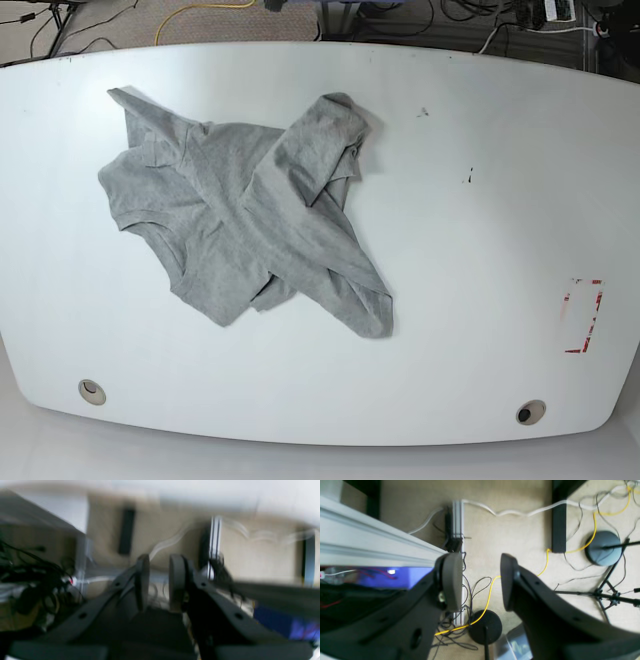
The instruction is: Layout the t-shirt on the table in an organized manner, then fold the t-shirt properly
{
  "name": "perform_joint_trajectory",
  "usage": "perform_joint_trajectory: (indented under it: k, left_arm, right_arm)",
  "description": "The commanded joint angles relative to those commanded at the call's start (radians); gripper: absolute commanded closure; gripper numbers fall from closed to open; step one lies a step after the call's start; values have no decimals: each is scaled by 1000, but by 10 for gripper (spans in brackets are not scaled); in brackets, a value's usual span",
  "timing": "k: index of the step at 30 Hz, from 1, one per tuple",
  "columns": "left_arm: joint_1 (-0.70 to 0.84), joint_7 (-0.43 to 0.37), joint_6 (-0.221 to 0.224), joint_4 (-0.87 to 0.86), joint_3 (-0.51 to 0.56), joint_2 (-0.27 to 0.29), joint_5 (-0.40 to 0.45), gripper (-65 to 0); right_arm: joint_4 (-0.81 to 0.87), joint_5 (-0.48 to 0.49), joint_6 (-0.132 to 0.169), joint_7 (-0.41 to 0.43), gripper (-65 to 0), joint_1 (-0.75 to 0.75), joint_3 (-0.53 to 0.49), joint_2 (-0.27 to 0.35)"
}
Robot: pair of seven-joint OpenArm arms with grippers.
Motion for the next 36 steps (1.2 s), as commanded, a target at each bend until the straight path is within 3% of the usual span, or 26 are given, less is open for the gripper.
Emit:
perform_joint_trajectory:
  k: [11, 20, 25, 29, 33, 36]
  left_arm:
    - [-137, 149, 0, 130, -74, -57, -55, -125]
    - [-256, 192, 0, 153, -72, -57, -48, -128]
    - [-298, 192, -2, 167, -63, -57, -46, -135]
    - [-338, 189, -35, 170, -57, -54, -48, -254]
    - [-370, 190, -55, 167, -52, -49, -46, -418]
    - [-381, 190, -55, 167, -25, -40, -46, -439]
  right_arm:
    - [172, 0, 0, 0, -231, 3, 2, 0]
    - [209, -2, 0, -5, -239, 124, 8, 0]
    - [216, -2, 2, -83, -239, 216, 6, 2]
    - [219, -3, 2, -146, -257, 298, 6, 3]
    - [219, -3, 2, -209, -390, 391, 6, 8]
    - [219, -8, 2, -265, -479, 456, 8, 8]
